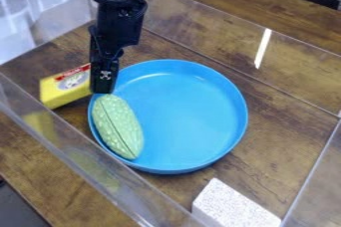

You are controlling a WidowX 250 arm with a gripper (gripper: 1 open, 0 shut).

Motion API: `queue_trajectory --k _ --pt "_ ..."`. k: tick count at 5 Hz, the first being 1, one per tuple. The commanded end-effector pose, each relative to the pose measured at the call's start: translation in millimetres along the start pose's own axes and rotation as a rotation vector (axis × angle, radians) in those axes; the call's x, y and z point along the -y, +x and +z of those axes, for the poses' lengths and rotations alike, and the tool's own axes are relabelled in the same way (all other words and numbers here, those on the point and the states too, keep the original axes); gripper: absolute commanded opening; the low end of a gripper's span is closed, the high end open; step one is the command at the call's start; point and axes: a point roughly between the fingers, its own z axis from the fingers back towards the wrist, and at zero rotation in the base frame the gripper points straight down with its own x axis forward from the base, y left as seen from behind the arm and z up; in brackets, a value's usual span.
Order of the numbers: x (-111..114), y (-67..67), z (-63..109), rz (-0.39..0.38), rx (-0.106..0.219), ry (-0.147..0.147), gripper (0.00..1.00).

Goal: Remove the yellow block from inside the blue tray and put it on the table

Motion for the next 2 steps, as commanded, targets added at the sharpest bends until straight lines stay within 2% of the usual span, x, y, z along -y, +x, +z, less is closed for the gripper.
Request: queue_trajectory --k 1,2 --pt "-11.1 -12.7 12.9 0.030 0.039 0.046 1.00" --pt "-14.7 -20.0 8.5 0.028 0.041 0.042 1.00"
